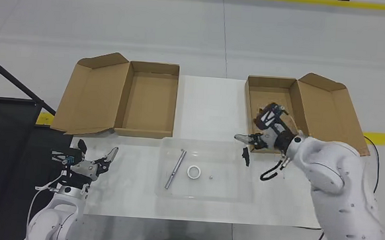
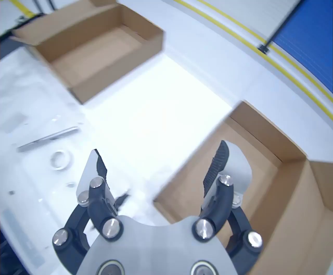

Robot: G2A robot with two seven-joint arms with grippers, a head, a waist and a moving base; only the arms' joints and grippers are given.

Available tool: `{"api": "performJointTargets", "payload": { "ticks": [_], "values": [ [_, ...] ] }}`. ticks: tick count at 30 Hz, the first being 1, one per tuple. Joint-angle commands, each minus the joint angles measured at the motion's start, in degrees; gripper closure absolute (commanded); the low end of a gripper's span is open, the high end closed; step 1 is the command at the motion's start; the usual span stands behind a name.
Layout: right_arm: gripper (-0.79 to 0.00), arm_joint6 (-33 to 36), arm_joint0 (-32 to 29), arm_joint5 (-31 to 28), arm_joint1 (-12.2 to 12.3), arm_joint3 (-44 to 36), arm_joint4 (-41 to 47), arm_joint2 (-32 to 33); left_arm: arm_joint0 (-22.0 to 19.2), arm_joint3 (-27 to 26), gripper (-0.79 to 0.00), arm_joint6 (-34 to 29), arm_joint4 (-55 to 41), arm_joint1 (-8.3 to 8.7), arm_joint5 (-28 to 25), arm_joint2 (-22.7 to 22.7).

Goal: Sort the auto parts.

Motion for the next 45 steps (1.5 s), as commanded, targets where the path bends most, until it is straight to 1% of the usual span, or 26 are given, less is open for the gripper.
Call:
{"api": "performJointTargets", "payload": {
  "ticks": [1,3,4,5,6,7,10,11,12,14,18,21,24,25,27,36,38,40,41,42,44,45],
  "values": [
    [-0.686,1.97,-1.41,-4.44,0.29,-2.06,4.76,-0.83,0.00,0.00,-0.785,0.00,0.00,0.00,0.00,0.00],
    [-0.622,4.33,-2.42,-7.17,0.59,-3.78,7.66,-2.06,0.00,0.00,-0.785,0.00,0.00,0.00,0.00,0.00],
    [-0.551,5.46,-2.89,-8.24,0.73,-4.61,8.76,-2.85,0.00,0.00,-0.785,0.00,0.00,0.00,0.00,0.00],
    [-0.508,6.62,-3.29,-9.17,0.86,-5.34,9.68,-3.72,0.00,0.00,-0.785,0.00,0.00,0.00,0.00,0.00],
    [-0.486,7.90,-3.57,-9.78,0.99,-5.90,10.14,-4.57,0.00,0.00,-0.785,0.00,0.00,0.00,0.00,0.00],
    [-0.489,8.98,-3.76,-9.93,1.09,-6.24,10.47,-5.42,0.00,0.00,-0.785,0.00,0.00,0.00,0.00,0.00],
    [-0.468,12.20,-3.65,-7.96,1.32,-6.55,8.42,-8.42,0.00,0.00,-0.785,0.00,0.00,0.00,0.00,0.00],
    [-0.428,12.61,-3.50,-7.55,1.35,-6.35,8.16,-9.52,0.00,0.00,-0.785,0.00,0.00,0.00,0.00,0.00],
    [-0.422,13.07,-3.33,-7.09,1.41,-5.88,7.60,-10.66,0.00,0.00,-0.785,0.00,0.00,0.00,0.00,0.00],
    [-0.443,14.69,-2.57,-5.15,1.44,-4.74,5.21,-12.13,0.00,0.00,-0.785,0.00,0.00,0.00,0.00,0.00],
    [-0.449,16.45,-1.13,-0.43,1.05,-2.85,-1.63,-16.43,0.00,0.00,-0.785,0.00,0.00,0.00,0.00,0.00],
    [-0.459,15.73,-0.15,1.37,0.63,-1.42,-3.92,-19.44,0.00,0.00,-0.785,0.00,0.00,0.00,0.00,0.00],
    [-0.428,15.41,0.93,2.30,0.26,0.03,-5.09,-21.86,0.00,0.00,-0.785,0.00,0.00,0.00,0.00,0.00],
    [-0.397,15.62,1.36,2.86,0.15,0.67,-5.85,-22.55,0.00,0.00,-0.785,0.00,0.00,0.00,0.00,0.00],
    [-0.372,15.85,2.15,3.96,-0.11,1.81,-7.25,-24.03,0.00,0.00,-0.785,0.00,0.00,0.00,0.00,0.00],
    [-0.357,16.34,4.62,7.07,-0.80,5.66,-9.93,-27.12,0.00,0.00,-0.785,0.00,0.00,0.00,0.00,0.00],
    [-0.336,16.28,4.87,7.32,-0.86,6.29,-10.00,-27.36,0.00,0.00,-0.785,0.00,0.00,0.00,0.00,0.00],
    [-0.219,16.15,5.06,7.47,-0.91,6.72,-9.94,-27.56,0.00,0.00,-0.785,0.00,0.00,0.00,0.00,0.00],
    [-0.179,16.10,5.11,7.50,-0.93,6.93,-9.84,-27.64,0.00,0.00,-0.785,0.00,0.00,0.00,0.00,0.00],
    [-0.169,16.09,5.18,7.50,-0.95,7.08,-9.78,-27.72,0.00,0.00,-0.785,0.00,0.00,0.00,0.00,0.00],
    [0.000,15.86,5.27,7.45,-0.96,7.31,-9.37,-27.75,0.00,0.00,-0.785,0.00,0.00,0.00,0.00,0.00],
    [0.000,15.51,5.30,7.27,-0.96,7.34,-9.03,-27.68,0.00,0.00,-0.785,0.00,0.00,0.00,0.00,0.00]
  ]
}}
